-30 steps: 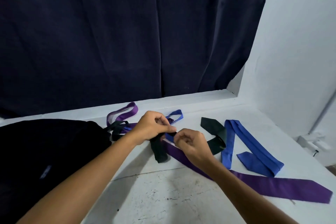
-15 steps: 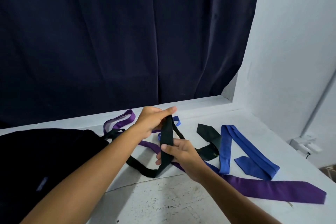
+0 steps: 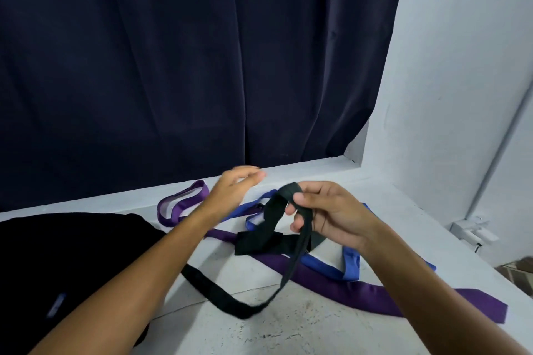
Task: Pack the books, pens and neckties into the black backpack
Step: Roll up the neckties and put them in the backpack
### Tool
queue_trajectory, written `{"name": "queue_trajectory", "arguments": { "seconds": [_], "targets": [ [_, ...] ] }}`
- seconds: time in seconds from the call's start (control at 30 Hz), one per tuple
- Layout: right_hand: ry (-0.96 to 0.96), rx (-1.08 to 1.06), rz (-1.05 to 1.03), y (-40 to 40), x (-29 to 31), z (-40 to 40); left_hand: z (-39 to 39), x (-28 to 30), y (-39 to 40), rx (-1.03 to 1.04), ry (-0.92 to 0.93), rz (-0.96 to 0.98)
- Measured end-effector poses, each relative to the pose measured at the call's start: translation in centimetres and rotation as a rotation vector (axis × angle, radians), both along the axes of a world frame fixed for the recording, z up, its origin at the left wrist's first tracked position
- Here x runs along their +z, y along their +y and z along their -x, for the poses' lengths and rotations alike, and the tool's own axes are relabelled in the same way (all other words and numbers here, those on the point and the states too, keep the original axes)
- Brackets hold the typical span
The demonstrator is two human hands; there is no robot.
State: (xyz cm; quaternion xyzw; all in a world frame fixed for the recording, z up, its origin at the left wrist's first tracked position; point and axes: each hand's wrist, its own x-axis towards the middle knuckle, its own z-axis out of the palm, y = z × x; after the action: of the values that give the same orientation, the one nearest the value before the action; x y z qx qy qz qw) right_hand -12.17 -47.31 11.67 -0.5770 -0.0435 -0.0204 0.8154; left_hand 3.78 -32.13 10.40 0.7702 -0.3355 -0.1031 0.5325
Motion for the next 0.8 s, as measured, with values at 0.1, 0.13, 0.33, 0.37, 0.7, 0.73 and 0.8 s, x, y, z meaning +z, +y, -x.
{"name": "queue_trajectory", "arguments": {
  "seconds": [0.1, 0.13, 0.33, 0.37, 0.7, 0.73, 0.8],
  "targets": [
    [0.015, -0.015, 0.015, 0.2, 1.9, 0.0, 3.2, 1.0, -1.5, -0.369, 0.338, 0.183],
    [0.022, -0.013, 0.026, 0.3, 2.3, 0.1, 4.0, 1.2, -1.8, -0.420, 0.393, 0.200],
    [0.118, -0.042, 0.042, 0.0, 2.9, 1.6, 4.5, -0.2, -2.6, -0.383, 0.406, 0.248],
    [0.149, -0.034, 0.039, -0.1, 2.8, 1.8, 3.9, -0.5, -2.6, -0.342, 0.348, 0.237],
    [0.154, -0.074, -0.019, -1.8, 3.5, 4.0, -5.2, -2.3, 1.3, 0.088, 0.005, 0.007],
    [0.142, -0.092, -0.019, -1.8, 3.6, 4.0, -5.2, -2.0, 1.5, 0.086, 0.002, -0.019],
    [0.130, -0.108, -0.004, -1.4, 3.8, 3.6, -3.6, -1.0, 1.1, -0.024, 0.010, -0.020]
  ]
}}
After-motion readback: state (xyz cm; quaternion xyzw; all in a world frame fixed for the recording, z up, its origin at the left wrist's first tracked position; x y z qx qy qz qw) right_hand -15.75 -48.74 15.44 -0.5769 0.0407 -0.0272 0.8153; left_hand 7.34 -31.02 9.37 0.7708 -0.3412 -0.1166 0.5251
